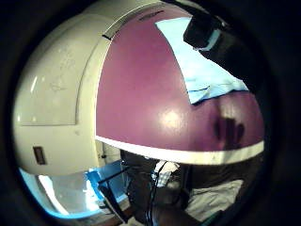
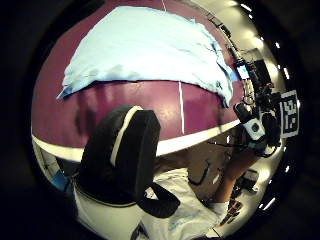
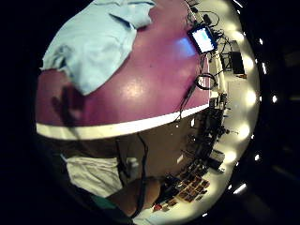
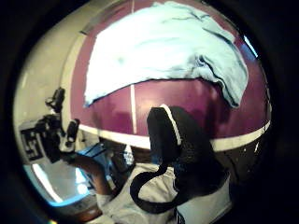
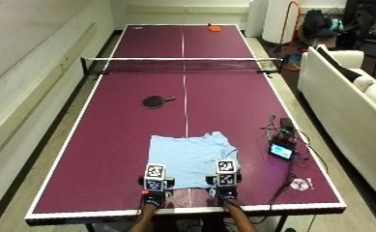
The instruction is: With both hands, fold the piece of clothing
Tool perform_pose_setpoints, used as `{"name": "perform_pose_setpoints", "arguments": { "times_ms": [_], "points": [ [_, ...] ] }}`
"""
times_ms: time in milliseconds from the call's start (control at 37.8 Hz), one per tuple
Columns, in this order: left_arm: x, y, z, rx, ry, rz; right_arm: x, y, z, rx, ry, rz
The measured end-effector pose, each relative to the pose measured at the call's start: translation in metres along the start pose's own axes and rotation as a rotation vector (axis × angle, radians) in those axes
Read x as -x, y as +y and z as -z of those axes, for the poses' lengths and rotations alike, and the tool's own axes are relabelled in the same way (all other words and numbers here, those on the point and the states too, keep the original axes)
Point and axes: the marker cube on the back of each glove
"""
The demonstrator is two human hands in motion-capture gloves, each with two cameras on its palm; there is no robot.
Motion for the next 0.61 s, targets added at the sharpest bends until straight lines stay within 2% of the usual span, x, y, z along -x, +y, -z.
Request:
{"name": "perform_pose_setpoints", "arguments": {
  "times_ms": [79, 132, 212, 265, 370, 476, 556, 608],
  "points": [
    [0.001, -0.007, -0.016, 0.03, 0.007, 0.015, -0.004, -0.006, -0.015, 0.058, -0.002, -0.003],
    [0.003, -0.005, -0.018, 0.043, -0.008, 0.034, -0.005, 0.008, -0.009, 0.116, -0.022, -0.002],
    [0.008, 0.015, 0.006, 0.025, -0.049, 0.072, -0.006, 0.024, -0.003, 0.174, -0.074, -0.003],
    [0.007, 0.017, 0.01, -0.002, -0.028, 0.06, -0.007, 0.022, -0.006, 0.171, -0.123, 0.0],
    [0.008, 0.004, -0.008, -0.106, -0.015, 0.04, -0.008, 0.011, -0.009, 0.055, -0.207, 0.033],
    [0.014, -0.022, -0.038, -0.257, -0.135, 0.02, -0.016, -0.005, 0.0, -0.241, -0.113, 0.022],
    [0.017, -0.024, -0.037, -0.375, -0.275, -0.031, -0.03, -0.013, -0.016, -0.283, -0.026, 0.038],
    [0.013, -0.016, -0.022, -0.438, -0.291, -0.086, -0.039, -0.021, -0.029, -0.261, -0.033, 0.104]
  ]
}}
